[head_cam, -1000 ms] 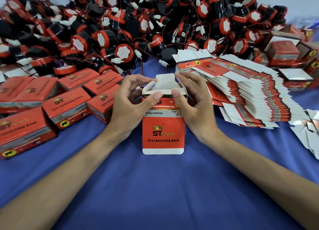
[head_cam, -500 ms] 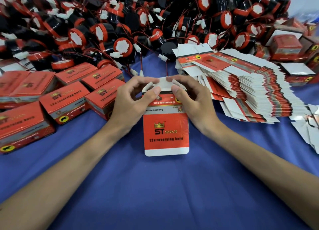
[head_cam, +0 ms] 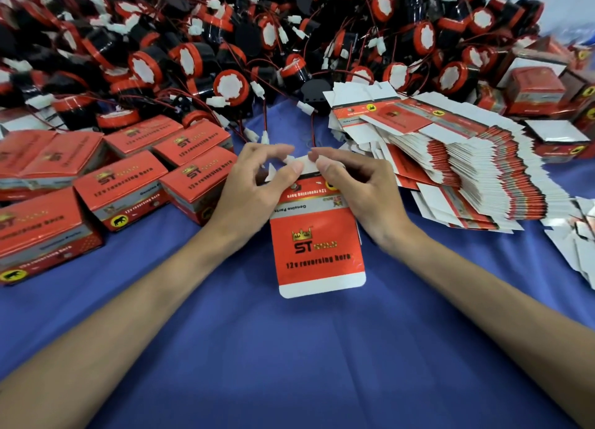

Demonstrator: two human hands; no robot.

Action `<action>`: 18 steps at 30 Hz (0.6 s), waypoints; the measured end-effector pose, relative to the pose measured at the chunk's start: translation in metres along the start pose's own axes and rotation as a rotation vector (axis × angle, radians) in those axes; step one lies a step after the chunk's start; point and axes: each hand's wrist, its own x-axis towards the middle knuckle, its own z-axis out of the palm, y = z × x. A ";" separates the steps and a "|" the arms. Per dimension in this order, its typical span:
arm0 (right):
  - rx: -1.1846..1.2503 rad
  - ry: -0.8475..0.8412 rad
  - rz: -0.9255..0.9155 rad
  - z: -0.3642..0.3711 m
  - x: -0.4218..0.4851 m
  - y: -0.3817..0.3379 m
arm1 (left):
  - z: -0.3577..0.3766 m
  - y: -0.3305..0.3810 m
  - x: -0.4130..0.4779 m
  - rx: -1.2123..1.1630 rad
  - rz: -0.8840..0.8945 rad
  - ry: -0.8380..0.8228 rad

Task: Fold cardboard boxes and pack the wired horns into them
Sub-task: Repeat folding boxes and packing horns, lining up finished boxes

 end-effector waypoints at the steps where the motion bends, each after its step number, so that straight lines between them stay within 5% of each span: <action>1: 0.003 0.020 -0.004 0.000 0.000 -0.001 | 0.000 0.000 0.000 -0.019 0.014 0.023; 11: 0.105 0.195 -0.077 0.002 -0.001 -0.005 | -0.002 0.001 0.000 -0.170 0.015 -0.048; 18: 0.163 0.057 0.000 -0.002 0.001 -0.003 | -0.006 -0.001 -0.002 -0.153 -0.006 -0.010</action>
